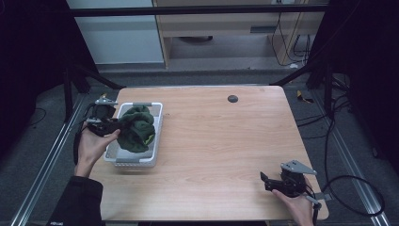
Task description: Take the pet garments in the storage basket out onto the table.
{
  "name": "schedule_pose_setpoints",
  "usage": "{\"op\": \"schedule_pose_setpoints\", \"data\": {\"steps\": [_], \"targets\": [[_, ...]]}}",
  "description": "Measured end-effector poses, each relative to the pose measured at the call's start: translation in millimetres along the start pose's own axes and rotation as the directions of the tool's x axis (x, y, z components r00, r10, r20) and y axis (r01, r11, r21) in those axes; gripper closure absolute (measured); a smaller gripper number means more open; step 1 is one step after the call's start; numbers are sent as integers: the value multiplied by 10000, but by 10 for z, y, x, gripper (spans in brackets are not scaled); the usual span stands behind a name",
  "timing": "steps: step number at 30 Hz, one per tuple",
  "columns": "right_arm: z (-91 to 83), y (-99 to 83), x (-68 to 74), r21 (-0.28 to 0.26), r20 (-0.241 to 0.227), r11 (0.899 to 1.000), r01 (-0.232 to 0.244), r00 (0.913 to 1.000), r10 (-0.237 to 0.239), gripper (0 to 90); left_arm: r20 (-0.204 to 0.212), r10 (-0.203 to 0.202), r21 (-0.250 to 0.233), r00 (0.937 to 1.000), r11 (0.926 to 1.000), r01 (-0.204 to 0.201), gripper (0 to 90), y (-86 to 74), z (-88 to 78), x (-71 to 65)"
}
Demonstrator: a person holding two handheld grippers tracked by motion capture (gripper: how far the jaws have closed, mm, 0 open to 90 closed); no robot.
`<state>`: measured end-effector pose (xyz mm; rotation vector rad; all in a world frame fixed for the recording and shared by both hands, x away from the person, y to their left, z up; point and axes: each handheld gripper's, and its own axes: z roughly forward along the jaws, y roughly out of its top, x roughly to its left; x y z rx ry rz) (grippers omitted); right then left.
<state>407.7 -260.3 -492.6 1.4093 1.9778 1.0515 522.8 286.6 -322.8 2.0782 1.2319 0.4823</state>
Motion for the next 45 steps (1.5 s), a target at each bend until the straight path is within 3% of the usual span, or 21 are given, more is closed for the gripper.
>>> {"op": "schedule_pose_setpoints", "data": {"steps": [15, 24, 39, 45], "targets": [[-9, 0, -3, -95, 60, 9999, 72, 10000, -71, 104, 292, 947, -144, 9951, 9954, -943, 801, 143, -251, -205], [-9, 2, -3, -110, 64, 9999, 102, 9999, -101, 103, 599, 1153, -258, 9915, 9931, -1140, 801, 220, -328, -295], [-16, 3, -12, -166, 93, 9998, 123, 9999, -121, 103, 1173, 1973, -259, 9733, 9804, -1956, 800, 333, -367, -588], [-19, 5, -9, -183, 75, 9998, 111, 9999, -110, 103, 1410, 2321, -149, 9624, 9725, -2324, 800, 368, -327, -708]]}}
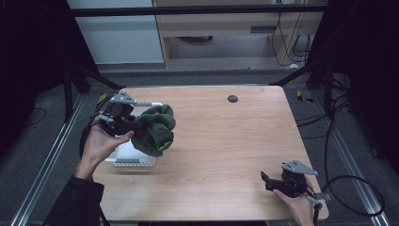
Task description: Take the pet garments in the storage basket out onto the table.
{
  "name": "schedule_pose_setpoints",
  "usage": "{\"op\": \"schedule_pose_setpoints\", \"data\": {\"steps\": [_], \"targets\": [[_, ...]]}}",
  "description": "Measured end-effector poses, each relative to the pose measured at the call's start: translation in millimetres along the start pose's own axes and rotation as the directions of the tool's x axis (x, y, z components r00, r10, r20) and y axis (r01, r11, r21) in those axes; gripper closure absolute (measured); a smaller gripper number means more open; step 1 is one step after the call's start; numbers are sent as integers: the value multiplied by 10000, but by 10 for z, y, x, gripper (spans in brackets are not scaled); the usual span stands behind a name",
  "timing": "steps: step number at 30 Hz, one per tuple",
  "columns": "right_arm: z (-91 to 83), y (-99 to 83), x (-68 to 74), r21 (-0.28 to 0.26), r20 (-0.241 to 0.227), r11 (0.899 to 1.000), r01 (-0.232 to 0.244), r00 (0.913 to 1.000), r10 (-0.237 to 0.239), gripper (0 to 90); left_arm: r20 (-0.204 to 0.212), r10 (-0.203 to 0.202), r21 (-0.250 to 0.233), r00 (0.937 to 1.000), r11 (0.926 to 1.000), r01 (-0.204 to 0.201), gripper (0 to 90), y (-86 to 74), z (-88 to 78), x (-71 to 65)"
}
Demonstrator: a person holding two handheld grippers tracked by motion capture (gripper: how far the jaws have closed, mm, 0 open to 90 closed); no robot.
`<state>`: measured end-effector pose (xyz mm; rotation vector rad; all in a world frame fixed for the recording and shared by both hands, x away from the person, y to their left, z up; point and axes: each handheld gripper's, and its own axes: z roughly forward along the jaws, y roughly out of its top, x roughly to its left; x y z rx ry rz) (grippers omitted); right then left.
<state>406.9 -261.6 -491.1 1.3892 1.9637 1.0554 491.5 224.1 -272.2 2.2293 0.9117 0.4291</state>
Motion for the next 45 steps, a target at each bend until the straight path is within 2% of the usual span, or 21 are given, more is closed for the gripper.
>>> {"op": "schedule_pose_setpoints", "data": {"steps": [8, 19, 31, 45], "targets": [[-8, 2, -8, -71, 54, 10000, 34, 10000, -33, 101, 226, 462, 63, 9987, 9989, -463, 800, 85, 73, -178], [-15, 7, -11, -162, 110, 9999, 42, 9999, -40, 99, 585, 874, 205, 9945, 9958, -888, 800, 150, 225, -356], [-19, 8, -7, -143, 63, 9999, 3, 10000, -2, 98, 892, 1102, 308, 9899, 9931, -1133, 799, 188, 372, -462], [-24, 12, -19, -239, 138, 9996, 139, 9998, -135, 98, 1448, 1550, 628, 9772, 9842, -1654, 799, 280, 651, -670]]}}
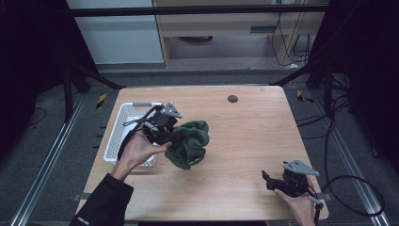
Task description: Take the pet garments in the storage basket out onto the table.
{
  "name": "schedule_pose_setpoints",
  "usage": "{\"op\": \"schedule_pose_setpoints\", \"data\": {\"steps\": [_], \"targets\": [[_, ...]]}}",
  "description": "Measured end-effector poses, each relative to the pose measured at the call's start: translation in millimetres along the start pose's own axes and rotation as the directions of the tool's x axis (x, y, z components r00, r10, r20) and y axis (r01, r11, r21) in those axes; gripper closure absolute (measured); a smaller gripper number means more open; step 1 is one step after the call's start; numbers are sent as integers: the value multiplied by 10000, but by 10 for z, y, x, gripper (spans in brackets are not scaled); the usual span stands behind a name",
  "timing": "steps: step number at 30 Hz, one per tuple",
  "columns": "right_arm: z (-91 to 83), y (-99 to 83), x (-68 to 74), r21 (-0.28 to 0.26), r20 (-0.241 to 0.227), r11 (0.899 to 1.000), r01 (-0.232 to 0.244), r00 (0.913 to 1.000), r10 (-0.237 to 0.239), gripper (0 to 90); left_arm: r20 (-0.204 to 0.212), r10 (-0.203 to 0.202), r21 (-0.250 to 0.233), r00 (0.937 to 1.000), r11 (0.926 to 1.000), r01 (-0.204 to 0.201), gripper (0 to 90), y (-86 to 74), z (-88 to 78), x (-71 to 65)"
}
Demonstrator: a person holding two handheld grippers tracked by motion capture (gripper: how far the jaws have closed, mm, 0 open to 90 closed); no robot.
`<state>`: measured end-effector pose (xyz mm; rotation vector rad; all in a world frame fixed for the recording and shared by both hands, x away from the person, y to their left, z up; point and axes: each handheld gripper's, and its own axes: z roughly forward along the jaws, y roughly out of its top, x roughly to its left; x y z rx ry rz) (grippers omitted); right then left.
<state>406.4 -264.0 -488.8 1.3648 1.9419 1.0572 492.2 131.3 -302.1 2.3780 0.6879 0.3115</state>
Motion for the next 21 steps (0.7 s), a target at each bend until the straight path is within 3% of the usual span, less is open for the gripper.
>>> {"op": "schedule_pose_setpoints", "data": {"steps": [12, 21], "targets": [[-1, 7, -6, -84, -4, 10000, -33, 10000, 33, 99, 261, 385, 374, 9989, 9985, -395, 799, 103, 269, -118], [-8, 16, -3, -160, -34, 9998, -141, 9999, 140, 99, 528, 363, 538, 9979, 9978, -391, 797, 73, 481, -173]]}}
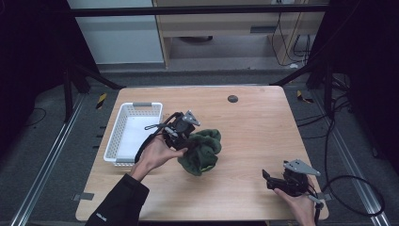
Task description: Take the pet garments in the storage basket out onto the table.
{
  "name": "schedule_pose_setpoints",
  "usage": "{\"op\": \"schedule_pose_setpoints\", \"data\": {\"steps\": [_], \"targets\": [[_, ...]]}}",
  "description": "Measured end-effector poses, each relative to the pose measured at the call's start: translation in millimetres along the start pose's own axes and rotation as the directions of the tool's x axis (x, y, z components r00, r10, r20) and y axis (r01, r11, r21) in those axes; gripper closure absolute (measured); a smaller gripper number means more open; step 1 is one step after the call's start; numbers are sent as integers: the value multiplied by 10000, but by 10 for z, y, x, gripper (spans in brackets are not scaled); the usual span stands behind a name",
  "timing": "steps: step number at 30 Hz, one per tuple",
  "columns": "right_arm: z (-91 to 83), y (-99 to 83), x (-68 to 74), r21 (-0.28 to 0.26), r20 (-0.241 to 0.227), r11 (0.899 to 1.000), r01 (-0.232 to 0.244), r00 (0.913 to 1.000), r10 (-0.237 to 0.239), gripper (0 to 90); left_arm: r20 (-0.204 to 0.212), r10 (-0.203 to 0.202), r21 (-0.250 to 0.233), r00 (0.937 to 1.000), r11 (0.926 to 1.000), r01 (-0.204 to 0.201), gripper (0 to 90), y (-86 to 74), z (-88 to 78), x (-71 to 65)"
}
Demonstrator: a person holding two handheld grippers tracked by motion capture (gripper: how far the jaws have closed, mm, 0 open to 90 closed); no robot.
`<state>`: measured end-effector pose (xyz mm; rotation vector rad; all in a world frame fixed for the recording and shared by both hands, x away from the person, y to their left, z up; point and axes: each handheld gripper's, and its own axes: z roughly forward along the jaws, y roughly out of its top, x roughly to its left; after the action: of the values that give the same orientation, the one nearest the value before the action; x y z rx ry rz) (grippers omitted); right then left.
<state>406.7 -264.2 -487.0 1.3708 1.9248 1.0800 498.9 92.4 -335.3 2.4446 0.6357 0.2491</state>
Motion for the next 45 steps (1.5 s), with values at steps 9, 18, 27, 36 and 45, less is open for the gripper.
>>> {"op": "schedule_pose_setpoints", "data": {"steps": [9, 18, 27, 36, 45], "targets": [[-7, 1, -15, -129, 86, 9998, 120, 9999, -119, 98, 253, 16, 263, 9997, 9997, -23, 796, -58, 221, -47], [-7, 0, -13, -117, 118, 9999, 108, 9999, -107, 98, 402, 7, 425, 9992, 9991, -24, 792, -101, 399, -90], [-6, -2, -11, -93, 99, 9999, 96, 9999, -95, 97, 509, 58, 618, 9987, 9980, -89, 768, -183, 564, -110], [1, -4, -10, -58, 104, 9999, 121, 9999, -120, 97, 580, -29, 738, 9983, 9973, -14, 649, -253, 667, -105], [0, -6, -15, -53, 102, 9999, 127, 9999, -127, 97, 543, -31, 412, 9985, 9991, 8, 417, -275, 636, -118]]}}
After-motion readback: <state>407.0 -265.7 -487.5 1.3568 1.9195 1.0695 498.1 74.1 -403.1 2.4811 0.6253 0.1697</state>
